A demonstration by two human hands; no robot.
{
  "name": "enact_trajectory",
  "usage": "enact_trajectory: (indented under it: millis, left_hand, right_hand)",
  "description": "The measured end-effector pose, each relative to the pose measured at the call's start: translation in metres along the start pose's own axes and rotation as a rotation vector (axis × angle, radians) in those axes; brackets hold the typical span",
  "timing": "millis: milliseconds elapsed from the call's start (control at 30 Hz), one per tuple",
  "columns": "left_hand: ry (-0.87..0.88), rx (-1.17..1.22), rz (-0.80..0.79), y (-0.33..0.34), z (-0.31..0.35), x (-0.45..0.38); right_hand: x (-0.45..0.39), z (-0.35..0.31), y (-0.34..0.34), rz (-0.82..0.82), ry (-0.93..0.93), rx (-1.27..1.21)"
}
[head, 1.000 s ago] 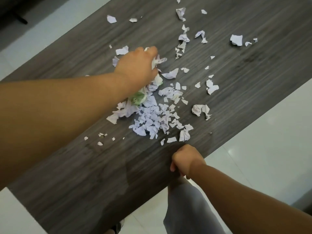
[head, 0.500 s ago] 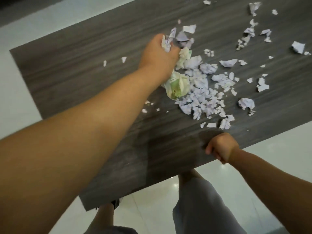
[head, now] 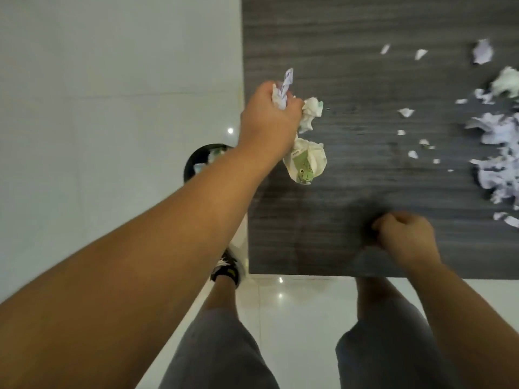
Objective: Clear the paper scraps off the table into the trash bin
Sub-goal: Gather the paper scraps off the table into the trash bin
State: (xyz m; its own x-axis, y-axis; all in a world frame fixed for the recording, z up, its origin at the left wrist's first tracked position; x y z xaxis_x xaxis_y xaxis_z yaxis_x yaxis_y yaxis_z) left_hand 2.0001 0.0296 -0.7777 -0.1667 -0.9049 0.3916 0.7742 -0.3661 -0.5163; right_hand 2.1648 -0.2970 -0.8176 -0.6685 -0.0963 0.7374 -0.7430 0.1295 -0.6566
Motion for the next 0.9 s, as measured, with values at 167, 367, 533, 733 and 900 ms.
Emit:
enact_trajectory:
  millis: [167, 367, 533, 733, 900]
  left_hand:
    - [-0.154, -0.057, 0.107, -0.080, -0.095, -0.018]
    - [-0.455, -0.017, 0.254, -0.132, -0.222, -0.037]
    - [-0.634, -0.052, 0.246, -0.108, -0.304, -0.045]
    - [-0.752, -0.175, 0.126, -0.056, -0.362, -0.055]
    - [-0.910, -0.310, 0.043, -0.026, -0.376, -0.057]
  right_hand:
    - [0.015, -0.172, 0.109, -0.297, -0.282, 0.145]
    - [0.022, -0.310, 0.149, -0.376, -0.414, 0.288]
    - [0.011, -0.316, 0.163, -0.359, -0.310, 0.355]
    - [0.005, -0.316, 0.165, -0.382, -0.272, 0.397]
    - [0.008, -0.314, 0.165, -0.431, -0.256, 0.416]
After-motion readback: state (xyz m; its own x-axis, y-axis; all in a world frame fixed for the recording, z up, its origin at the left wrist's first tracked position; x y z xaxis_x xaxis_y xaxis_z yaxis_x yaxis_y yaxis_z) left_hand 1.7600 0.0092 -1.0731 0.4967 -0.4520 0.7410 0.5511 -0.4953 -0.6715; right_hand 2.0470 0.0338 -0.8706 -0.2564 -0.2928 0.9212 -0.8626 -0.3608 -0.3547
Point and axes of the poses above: each hand's wrist, its own x-axis away from the middle knuckle, its own y-axis out of the palm, z = x × y, the point moved 8 cm from there along -x, towards the middle knuckle, and after that the axes turned 6 degrees about z, right-handed, at the moved point
